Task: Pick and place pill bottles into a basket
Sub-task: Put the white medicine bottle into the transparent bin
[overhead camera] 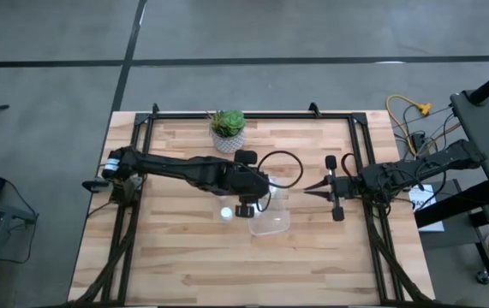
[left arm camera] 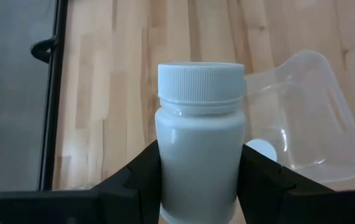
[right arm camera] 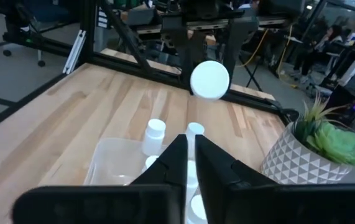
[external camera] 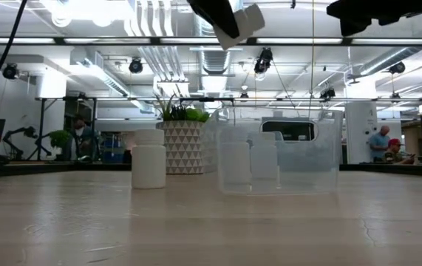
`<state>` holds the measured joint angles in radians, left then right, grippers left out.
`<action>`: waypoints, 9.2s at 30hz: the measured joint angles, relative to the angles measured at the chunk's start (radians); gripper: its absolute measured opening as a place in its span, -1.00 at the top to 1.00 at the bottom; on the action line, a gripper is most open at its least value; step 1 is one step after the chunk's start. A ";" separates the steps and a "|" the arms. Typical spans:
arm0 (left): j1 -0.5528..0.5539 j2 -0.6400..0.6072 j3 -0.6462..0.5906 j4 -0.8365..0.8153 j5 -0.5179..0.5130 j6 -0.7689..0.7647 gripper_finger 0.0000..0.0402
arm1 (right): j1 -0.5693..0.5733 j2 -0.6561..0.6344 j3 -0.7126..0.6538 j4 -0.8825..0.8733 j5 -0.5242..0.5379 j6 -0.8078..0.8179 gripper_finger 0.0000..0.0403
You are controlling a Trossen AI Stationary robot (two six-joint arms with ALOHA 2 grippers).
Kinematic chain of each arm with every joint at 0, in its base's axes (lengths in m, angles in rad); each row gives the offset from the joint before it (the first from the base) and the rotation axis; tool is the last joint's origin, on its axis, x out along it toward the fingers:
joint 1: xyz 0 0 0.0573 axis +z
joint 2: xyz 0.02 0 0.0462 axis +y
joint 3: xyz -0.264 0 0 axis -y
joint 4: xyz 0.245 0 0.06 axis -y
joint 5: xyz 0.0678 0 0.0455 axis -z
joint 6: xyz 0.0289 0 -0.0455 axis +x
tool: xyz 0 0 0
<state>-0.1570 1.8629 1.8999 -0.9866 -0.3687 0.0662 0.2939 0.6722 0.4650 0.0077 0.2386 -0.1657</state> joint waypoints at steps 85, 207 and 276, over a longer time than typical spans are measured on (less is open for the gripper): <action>0.007 0.000 0.005 0.115 0.125 0.026 0.23 | 0.000 0.523 0.448 -0.148 0.145 -0.129 -0.09; -0.029 -1.430 -1.788 1.372 0.032 0.021 -0.17 | -0.168 0.754 0.703 -0.655 -0.116 0.136 0.27; -0.028 -1.745 -1.860 0.951 0.203 -0.034 -0.17 | -0.197 0.902 0.715 -0.730 -0.236 0.223 0.27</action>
<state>-0.1852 0.1178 0.0402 -0.0357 -0.1654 0.0322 0.0970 1.5739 1.1798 -0.7225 0.0025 0.0574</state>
